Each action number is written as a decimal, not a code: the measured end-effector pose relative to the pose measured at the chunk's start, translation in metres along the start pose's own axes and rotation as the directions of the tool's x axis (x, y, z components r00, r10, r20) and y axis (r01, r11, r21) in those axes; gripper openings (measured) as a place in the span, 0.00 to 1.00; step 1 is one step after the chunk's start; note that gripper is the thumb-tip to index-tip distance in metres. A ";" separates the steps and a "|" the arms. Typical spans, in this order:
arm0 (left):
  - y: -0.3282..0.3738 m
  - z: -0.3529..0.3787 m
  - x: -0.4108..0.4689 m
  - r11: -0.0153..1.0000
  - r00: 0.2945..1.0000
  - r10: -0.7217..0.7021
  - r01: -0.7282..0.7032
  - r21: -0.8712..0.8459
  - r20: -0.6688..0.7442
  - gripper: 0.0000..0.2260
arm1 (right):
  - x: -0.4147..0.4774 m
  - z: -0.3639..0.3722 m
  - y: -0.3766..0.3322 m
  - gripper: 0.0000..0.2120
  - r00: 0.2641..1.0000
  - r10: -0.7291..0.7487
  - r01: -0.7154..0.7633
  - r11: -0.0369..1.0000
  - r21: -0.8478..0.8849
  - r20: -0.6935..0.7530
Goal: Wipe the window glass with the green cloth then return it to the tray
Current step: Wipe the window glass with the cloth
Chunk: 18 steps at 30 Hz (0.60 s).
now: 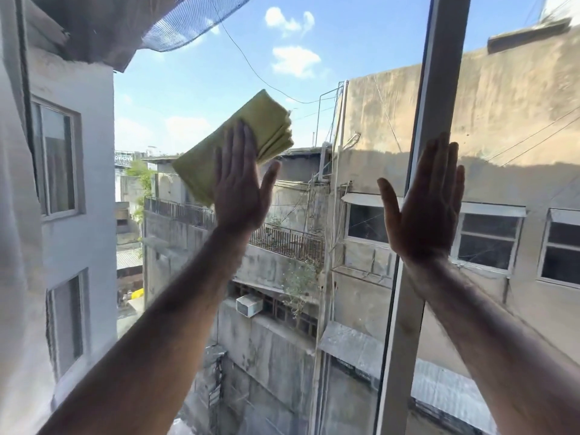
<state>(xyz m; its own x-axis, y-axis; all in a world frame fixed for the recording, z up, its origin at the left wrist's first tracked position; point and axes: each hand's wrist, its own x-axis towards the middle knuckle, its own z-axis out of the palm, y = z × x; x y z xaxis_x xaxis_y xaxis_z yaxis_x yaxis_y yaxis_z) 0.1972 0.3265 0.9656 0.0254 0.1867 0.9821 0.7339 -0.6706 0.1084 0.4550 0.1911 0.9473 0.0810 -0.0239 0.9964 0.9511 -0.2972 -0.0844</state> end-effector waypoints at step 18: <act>-0.031 0.006 -0.042 0.990 0.988 -0.143 0.142 -0.014 -0.054 0.37 | 0.000 0.000 0.000 0.42 1.000 0.001 -0.001 1.000 0.001 0.010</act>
<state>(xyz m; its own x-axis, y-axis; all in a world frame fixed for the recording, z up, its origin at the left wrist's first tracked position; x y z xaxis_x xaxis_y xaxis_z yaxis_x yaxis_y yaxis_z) 0.1774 0.3432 0.9198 -0.1167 0.2412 0.9634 0.7206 -0.6470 0.2493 0.4548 0.1909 0.9469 0.0850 -0.0148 0.9963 0.9512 -0.2966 -0.0855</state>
